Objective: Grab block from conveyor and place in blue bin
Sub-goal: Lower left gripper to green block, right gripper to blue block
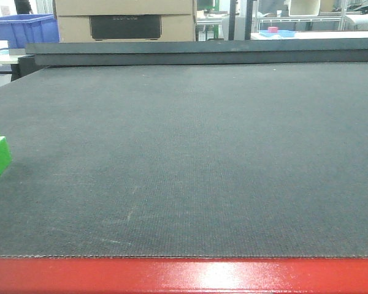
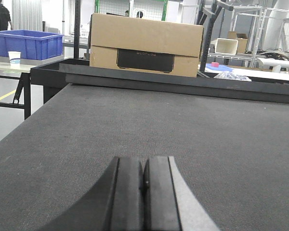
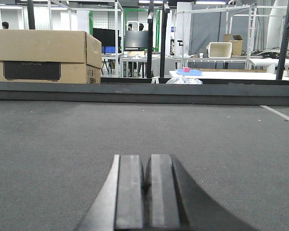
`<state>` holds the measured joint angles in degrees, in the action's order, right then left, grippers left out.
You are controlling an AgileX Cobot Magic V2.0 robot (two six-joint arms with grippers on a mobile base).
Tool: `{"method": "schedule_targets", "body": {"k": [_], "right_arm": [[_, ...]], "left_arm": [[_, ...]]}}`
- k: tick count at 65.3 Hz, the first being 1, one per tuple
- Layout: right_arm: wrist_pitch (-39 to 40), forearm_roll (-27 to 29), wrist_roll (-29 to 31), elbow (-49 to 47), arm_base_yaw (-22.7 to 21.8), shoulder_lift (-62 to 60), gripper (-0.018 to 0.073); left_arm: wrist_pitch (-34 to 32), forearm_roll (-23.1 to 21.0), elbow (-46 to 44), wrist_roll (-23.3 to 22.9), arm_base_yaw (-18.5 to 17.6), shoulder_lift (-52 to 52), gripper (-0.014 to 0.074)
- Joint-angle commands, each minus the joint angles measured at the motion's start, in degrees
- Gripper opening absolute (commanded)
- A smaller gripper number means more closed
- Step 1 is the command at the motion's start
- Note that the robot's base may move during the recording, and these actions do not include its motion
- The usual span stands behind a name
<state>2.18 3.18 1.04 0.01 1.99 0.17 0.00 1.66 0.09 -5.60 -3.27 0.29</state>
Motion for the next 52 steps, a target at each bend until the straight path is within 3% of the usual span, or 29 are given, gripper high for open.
{"method": "schedule_targets", "body": {"k": [1,19,25,34,40,52], "right_arm": [[1.4,-0.3,0.0,0.0,-0.2,-0.2,-0.0160],[8.2,-0.2,0.0,-1.8,-0.1,-0.2,-0.0160],[0.2,-0.2,0.0,-8.1,-0.1,-0.2,-0.0160],[-11.8,-0.2,0.0,-19.5,-0.1,0.6,-0.0160],[-20.4,-0.2,0.0,-26.1,-0.1,4.8,-0.0160],[-34.9,-0.2,0.0,-36.1,-0.1,18.0,-0.0160]], "left_arm": [[-1.1,0.1,-0.1,-0.3,0.1,-0.3,-0.0111],[-1.2,-0.1,-1.2,-0.3,0.1,-0.3,-0.0111],[4.4,-0.1,-6.9,-0.3,0.1,-0.3,-0.0111],[19.7,0.1,-18.3,-0.3,0.1,1.4,-0.0111],[29.9,0.1,-26.6,-0.3,0.1,6.2,-0.0111],[41.3,0.1,-38.3,-0.3,0.1,20.0,-0.0111]]}}
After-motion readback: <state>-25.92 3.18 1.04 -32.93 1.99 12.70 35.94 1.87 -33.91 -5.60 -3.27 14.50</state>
